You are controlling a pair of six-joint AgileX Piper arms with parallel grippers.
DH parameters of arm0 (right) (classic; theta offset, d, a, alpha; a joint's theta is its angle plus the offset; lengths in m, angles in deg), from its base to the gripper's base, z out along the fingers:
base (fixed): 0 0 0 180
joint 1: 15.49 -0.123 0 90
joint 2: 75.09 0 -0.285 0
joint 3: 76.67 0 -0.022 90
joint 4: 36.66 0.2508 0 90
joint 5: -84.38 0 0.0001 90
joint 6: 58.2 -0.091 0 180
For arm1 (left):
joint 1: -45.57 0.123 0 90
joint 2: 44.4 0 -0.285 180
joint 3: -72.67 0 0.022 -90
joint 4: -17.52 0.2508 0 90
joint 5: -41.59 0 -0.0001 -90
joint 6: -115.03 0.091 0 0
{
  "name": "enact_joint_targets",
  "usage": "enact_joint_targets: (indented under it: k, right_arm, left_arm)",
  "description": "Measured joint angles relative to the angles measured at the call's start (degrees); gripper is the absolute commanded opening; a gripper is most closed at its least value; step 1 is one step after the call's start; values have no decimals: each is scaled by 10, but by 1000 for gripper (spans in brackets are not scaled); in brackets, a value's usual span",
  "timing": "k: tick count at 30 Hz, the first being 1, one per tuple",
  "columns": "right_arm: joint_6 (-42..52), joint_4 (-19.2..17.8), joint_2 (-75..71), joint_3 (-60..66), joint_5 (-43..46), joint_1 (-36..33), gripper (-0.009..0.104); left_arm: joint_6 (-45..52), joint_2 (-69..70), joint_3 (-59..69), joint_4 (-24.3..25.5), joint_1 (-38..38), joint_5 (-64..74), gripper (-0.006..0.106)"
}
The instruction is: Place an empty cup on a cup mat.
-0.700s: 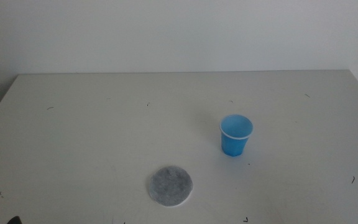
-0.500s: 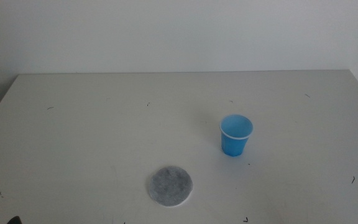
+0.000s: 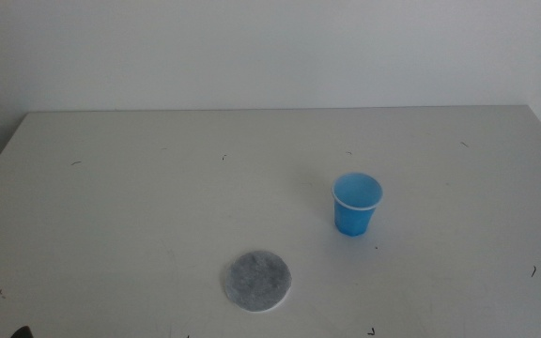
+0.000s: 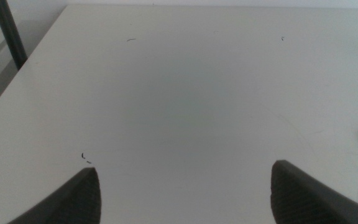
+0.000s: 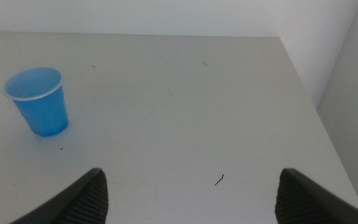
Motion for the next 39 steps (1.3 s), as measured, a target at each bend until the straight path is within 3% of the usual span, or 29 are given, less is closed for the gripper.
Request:
enact_joint_targets:
  k: [15, 21, 26, 35, 39]
  right_arm:
    - [0, 14, 264, -248, -56, 0, 85]
    - [0, 22, 381, -393, -155, 0, 85]
    - [0, 49, 483, -503, -247, -1, 85]
    - [-44, 56, 643, -661, -310, -71, 85]
    - [-70, 38, 709, -716, -332, -108, 85]
  left_arm:
    - [0, 0, 0, 0, 0, 0, 105]
    - [0, 0, 0, 0, 0, 0, 105]
    - [0, 0, 0, 0, 0, 0, 105]
    - [0, 0, 0, 0, 0, 0, 105]
    - [0, 0, 0, 0, 0, 0, 105]
